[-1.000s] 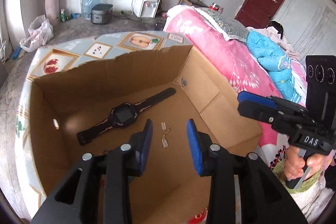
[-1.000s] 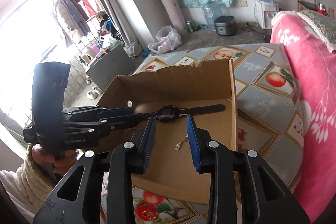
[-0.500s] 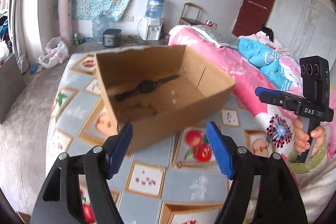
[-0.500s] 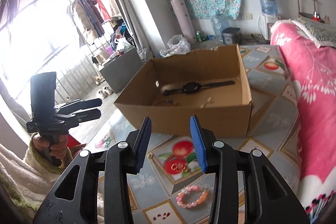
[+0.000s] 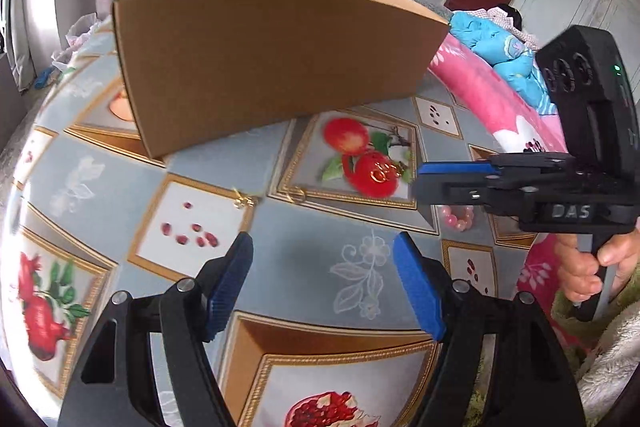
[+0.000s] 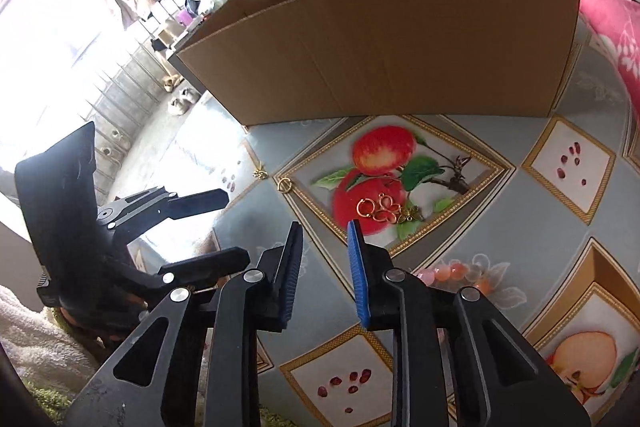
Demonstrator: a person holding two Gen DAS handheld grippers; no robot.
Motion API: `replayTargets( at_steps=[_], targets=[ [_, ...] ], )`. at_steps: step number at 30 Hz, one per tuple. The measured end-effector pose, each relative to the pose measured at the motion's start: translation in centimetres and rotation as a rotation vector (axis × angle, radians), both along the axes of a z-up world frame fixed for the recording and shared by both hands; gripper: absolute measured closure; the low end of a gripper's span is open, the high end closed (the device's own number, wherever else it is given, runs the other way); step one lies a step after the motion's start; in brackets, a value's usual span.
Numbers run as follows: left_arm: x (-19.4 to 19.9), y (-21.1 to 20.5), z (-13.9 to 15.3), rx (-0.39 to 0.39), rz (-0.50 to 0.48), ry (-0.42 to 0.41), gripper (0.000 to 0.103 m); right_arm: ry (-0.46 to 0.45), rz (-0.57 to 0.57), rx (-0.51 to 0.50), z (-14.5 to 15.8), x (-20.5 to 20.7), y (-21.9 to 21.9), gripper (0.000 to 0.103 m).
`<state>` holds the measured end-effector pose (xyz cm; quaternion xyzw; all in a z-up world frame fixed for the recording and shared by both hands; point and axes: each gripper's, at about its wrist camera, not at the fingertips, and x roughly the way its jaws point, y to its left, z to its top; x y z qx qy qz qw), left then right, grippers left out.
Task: Organize jewelry
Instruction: 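Close the right gripper on the gold hoop earrings and lift them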
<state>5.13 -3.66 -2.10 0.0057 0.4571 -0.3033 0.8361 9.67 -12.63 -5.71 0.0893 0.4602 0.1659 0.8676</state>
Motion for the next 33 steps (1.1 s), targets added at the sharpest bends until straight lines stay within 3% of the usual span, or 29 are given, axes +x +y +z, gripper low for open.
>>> replayTargets(
  at_steps=[6,20,25,33],
  targets=[
    [0.1,-1.0,-0.7,0.046,-0.017,-0.048,0.04,0.037,-0.029,-0.099,-1.3,1.5,0.8,0.086],
    [1.8,-1.7,-1.0,0.111,-0.036,-0.104,0.071,-0.027,-0.001,-0.219,-1.2,2.6,2.7,0.086],
    [2.0,-2.1,-1.1,0.142,-0.046,-0.128,0.073,-0.064,0.022,-0.284,-1.4,2.3,3.5,0.086],
    [2.5,-3.0,-1.2,0.188,-0.051,-0.16,0.074,-0.087,0.031,-0.307,-1.8,2.1,3.9,0.086]
  ],
)
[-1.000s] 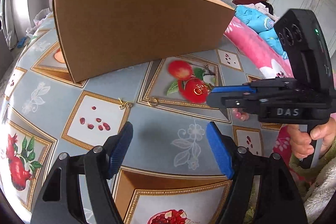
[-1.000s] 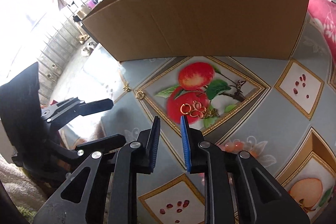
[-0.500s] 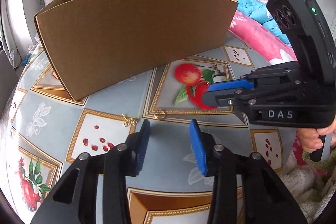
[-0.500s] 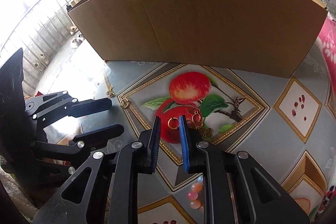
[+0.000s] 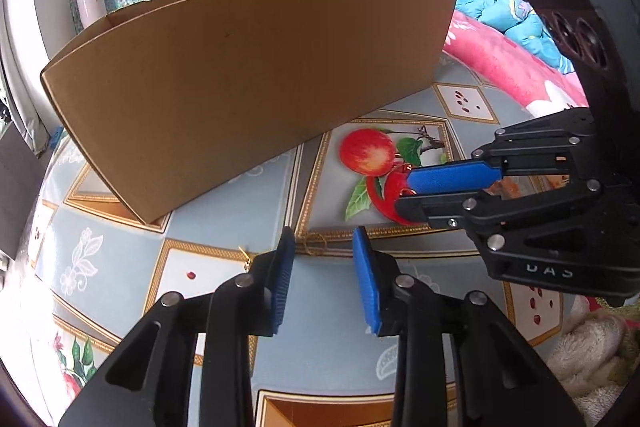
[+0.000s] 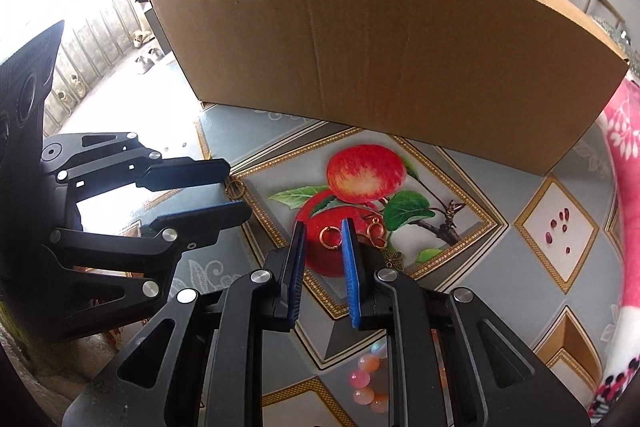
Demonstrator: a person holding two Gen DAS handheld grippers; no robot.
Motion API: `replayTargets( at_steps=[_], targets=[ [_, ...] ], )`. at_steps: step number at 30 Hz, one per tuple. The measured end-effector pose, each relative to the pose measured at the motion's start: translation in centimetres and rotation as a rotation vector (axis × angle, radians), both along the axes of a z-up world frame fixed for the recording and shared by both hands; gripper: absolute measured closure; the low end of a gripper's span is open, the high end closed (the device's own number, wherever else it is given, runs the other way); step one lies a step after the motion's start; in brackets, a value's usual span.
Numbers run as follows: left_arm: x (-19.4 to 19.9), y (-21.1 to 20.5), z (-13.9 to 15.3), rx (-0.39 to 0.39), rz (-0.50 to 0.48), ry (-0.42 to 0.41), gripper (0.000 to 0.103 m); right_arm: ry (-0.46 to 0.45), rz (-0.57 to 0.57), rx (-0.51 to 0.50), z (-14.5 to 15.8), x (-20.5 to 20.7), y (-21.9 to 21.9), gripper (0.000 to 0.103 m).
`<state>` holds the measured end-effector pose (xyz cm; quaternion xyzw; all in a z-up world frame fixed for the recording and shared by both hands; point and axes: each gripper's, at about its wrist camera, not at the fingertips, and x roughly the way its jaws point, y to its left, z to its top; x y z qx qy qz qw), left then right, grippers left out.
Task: Organize jewelry
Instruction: 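Close the right gripper on the gold hoop earrings and lift them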
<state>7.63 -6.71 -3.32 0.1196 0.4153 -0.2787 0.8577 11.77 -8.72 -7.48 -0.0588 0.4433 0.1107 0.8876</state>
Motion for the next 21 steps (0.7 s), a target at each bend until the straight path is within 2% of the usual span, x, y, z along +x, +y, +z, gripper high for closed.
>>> replayTargets(
  at_steps=[5,11,16,21],
  targets=[
    [0.1,-0.2,0.0,0.031,0.008,-0.02,0.082,-0.01,0.002,-0.014,-0.2,-0.3,0.4,0.087],
    [0.0,-0.1,0.1,0.044,0.014,-0.023,0.087,-0.021,0.008,-0.054,-0.4,-0.5,1.6,0.09],
    [-0.2,-0.5,0.0,0.057,-0.001,-0.034,0.092,-0.021,0.005,-0.042,-0.7,-0.4,1.9,0.093],
    [-0.1,-0.4,0.0,0.045,0.0,-0.031,0.093,-0.015,-0.006,-0.013,-0.7,-0.3,1.6,0.094]
  ],
)
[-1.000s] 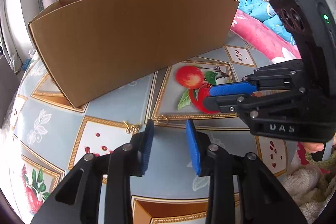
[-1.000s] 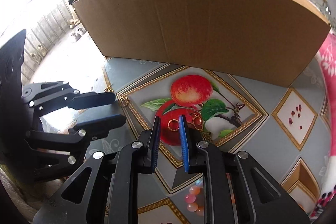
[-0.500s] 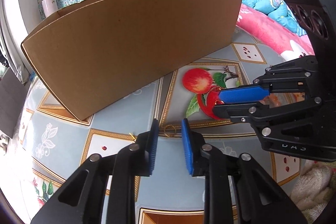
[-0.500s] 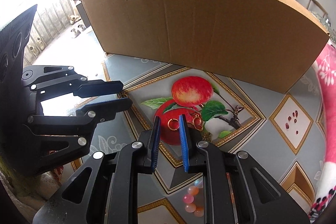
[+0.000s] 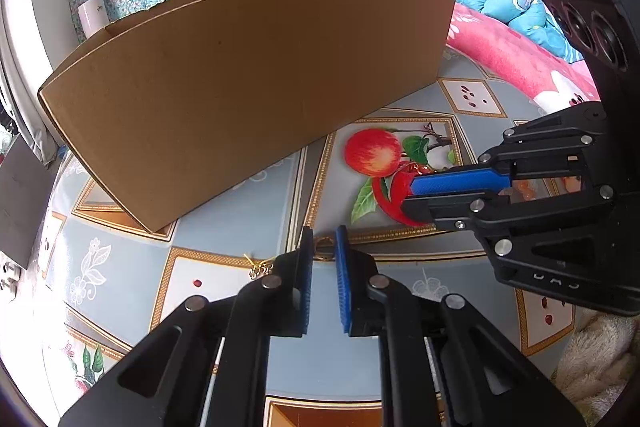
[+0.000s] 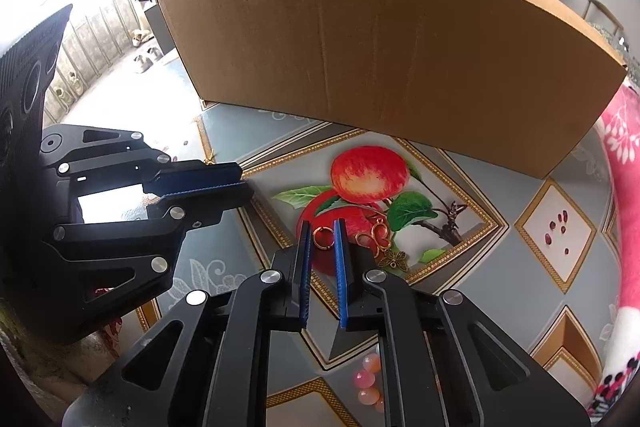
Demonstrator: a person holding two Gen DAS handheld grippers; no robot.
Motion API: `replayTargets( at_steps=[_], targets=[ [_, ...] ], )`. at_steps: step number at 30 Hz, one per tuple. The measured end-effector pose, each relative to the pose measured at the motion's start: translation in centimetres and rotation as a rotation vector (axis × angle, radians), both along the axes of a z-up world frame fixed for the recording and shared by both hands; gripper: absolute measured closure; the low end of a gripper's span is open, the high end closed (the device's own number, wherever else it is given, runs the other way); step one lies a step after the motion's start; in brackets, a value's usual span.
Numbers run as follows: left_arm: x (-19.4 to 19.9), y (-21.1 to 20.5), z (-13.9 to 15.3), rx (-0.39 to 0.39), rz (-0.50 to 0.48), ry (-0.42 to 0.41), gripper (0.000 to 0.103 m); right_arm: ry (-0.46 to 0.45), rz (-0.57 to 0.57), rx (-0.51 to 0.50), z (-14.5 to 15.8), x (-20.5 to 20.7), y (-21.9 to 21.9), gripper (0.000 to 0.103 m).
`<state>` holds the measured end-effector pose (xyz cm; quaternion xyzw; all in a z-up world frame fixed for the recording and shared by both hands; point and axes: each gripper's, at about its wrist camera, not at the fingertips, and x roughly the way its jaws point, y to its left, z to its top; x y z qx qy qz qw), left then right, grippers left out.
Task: Organize jewelry
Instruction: 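Close the right gripper on the gold hoop earrings and lift them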
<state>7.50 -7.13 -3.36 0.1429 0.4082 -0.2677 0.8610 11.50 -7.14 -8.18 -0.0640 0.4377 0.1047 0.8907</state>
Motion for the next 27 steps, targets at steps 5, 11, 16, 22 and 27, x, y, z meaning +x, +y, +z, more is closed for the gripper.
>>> replayTargets(
  at_steps=[5,11,16,22,27],
  targets=[
    [0.0,0.1,0.1,-0.009,-0.003,0.006,0.093,0.009,-0.007,0.022,0.2,0.3,-0.6,0.094],
    [-0.1,0.4,0.3,-0.022,-0.006,0.019,0.098,0.015,-0.011,0.034,0.6,0.6,-1.6,0.095],
    [-0.2,0.6,0.3,-0.025,-0.009,0.023,0.098,0.008,-0.009,0.04,1.3,0.6,-2.0,0.095],
    [-0.3,0.8,0.5,-0.033,-0.017,0.064,0.097,0.005,-0.003,0.046,2.0,0.4,-2.1,0.095],
    [-0.4,0.9,0.5,-0.035,-0.021,0.081,0.088,0.009,-0.001,0.053,2.0,0.4,-2.2,0.095]
  ],
)
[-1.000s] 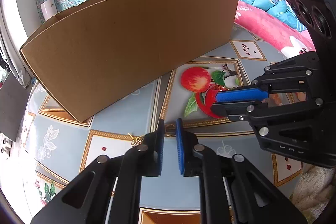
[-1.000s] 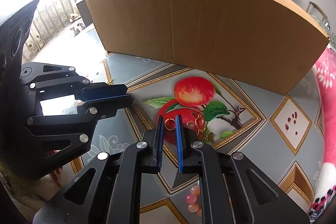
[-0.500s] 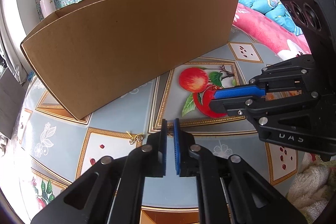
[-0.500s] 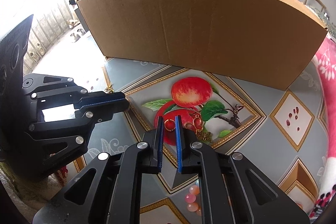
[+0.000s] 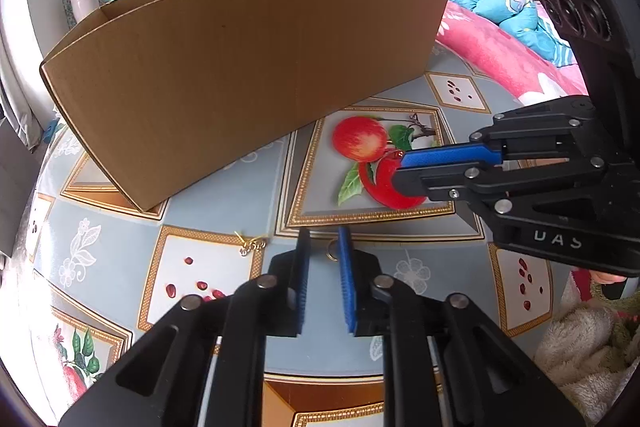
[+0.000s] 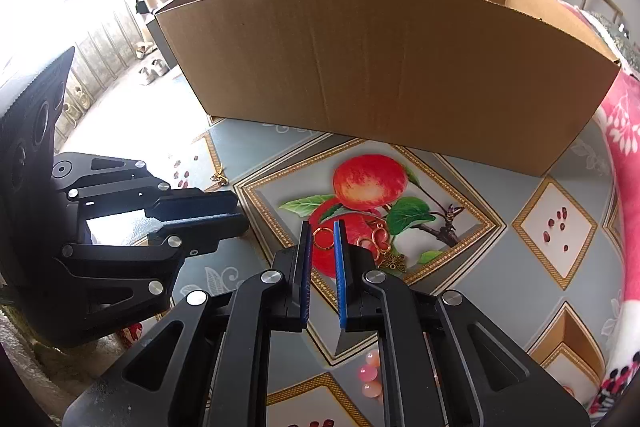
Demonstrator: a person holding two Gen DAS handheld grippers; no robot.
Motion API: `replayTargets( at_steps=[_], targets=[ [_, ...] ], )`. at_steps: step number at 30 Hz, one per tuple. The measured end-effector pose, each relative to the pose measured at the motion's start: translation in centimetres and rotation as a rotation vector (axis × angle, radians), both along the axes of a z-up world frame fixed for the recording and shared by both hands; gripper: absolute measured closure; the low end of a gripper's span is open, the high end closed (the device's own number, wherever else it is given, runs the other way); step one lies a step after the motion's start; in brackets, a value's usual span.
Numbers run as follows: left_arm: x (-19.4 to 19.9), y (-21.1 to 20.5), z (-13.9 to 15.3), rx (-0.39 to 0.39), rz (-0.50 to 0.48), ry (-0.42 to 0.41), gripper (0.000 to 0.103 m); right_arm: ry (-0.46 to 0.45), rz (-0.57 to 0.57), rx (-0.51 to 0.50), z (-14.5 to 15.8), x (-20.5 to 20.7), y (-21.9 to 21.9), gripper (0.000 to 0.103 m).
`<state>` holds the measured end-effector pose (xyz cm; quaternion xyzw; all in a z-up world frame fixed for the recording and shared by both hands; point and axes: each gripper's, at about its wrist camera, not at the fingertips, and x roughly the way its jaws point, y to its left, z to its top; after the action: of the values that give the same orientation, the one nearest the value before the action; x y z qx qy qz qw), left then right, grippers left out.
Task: Organize jewelry
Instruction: 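Close the right gripper on the gold hoop earrings and lift them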
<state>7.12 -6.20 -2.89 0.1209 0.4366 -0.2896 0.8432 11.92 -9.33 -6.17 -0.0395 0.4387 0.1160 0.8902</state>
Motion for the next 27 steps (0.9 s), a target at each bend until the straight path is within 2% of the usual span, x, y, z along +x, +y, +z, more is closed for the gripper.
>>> replayTargets(
  at_steps=[13,20,27],
  targets=[
    [-0.7,0.3,0.6,-0.022,-0.033,0.024,0.087,0.004,-0.006,0.025,-0.2,0.2,-0.5,0.094],
    [-1.0,-0.4,0.3,0.054,-0.06,-0.027,0.087,0.0,-0.011,0.035,-0.2,-0.1,-0.5,0.095],
    [-1.3,-1.1,0.1,0.078,-0.09,-0.073,0.093,-0.003,-0.022,0.045,-0.1,-0.4,-1.1,0.095]
  ],
)
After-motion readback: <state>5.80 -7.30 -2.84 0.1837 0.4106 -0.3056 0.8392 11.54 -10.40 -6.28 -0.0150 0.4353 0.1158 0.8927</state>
